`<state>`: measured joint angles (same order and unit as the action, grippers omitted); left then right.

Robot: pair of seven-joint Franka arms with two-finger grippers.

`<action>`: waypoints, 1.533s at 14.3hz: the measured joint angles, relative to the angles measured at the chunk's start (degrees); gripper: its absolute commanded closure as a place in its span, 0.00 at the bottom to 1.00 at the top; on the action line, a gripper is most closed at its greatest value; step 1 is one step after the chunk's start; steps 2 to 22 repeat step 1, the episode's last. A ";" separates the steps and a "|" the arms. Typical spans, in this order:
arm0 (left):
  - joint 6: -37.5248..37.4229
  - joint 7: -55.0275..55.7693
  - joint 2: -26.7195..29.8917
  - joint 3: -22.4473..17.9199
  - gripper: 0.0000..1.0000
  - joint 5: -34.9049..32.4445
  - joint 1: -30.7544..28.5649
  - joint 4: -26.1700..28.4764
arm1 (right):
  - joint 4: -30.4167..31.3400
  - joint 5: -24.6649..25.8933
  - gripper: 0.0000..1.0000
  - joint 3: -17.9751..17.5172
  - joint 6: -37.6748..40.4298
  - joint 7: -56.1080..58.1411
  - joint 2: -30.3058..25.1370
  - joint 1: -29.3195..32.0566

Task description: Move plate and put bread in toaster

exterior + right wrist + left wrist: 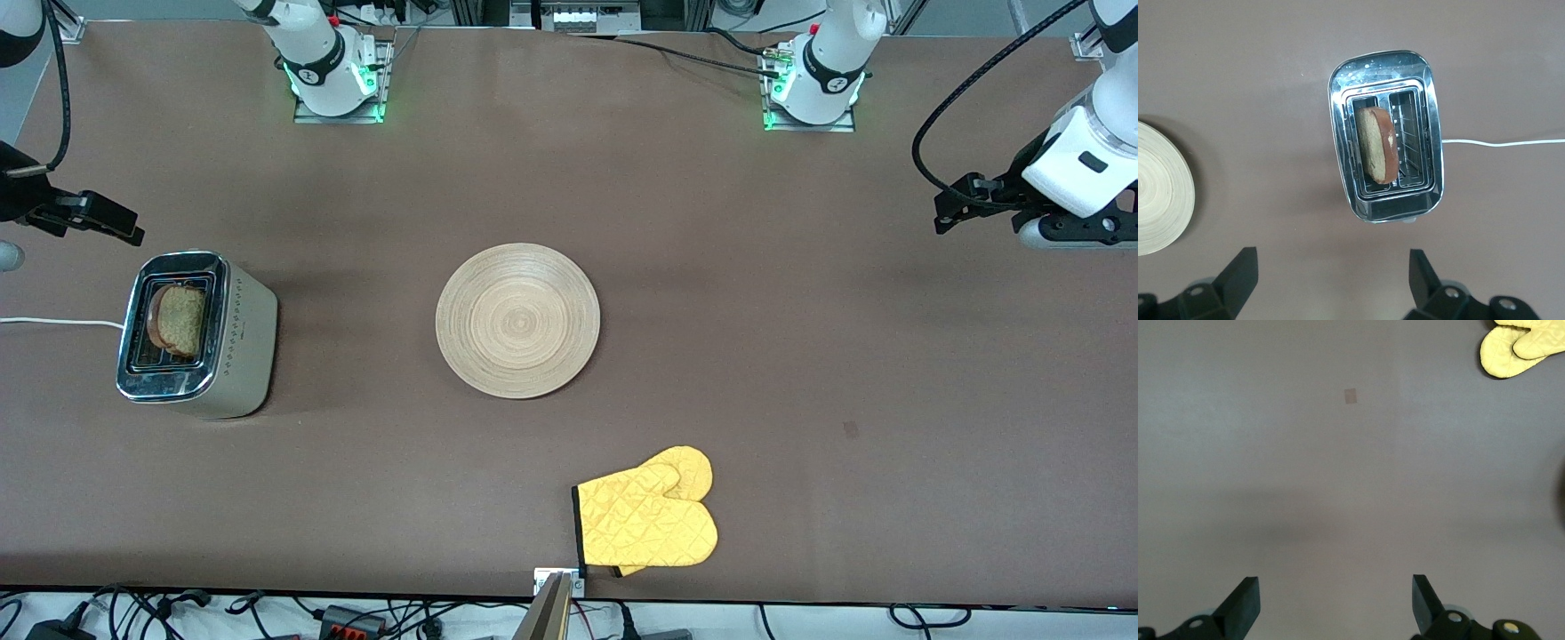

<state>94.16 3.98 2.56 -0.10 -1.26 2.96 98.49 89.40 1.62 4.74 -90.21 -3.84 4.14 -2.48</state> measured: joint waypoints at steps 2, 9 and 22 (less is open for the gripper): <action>0.00 0.00 0.00 0.00 0.00 0.00 0.00 0.00 | 0.00 0.00 0.00 -0.01 0.01 0.00 0.00 0.00; 0.00 0.00 0.00 0.00 0.00 0.00 0.00 0.00 | 0.00 0.00 0.00 -0.01 0.01 0.00 0.00 0.00; 0.00 0.00 0.00 0.00 0.00 0.00 0.00 0.00 | 0.00 0.00 0.00 -0.01 0.01 0.00 0.00 0.00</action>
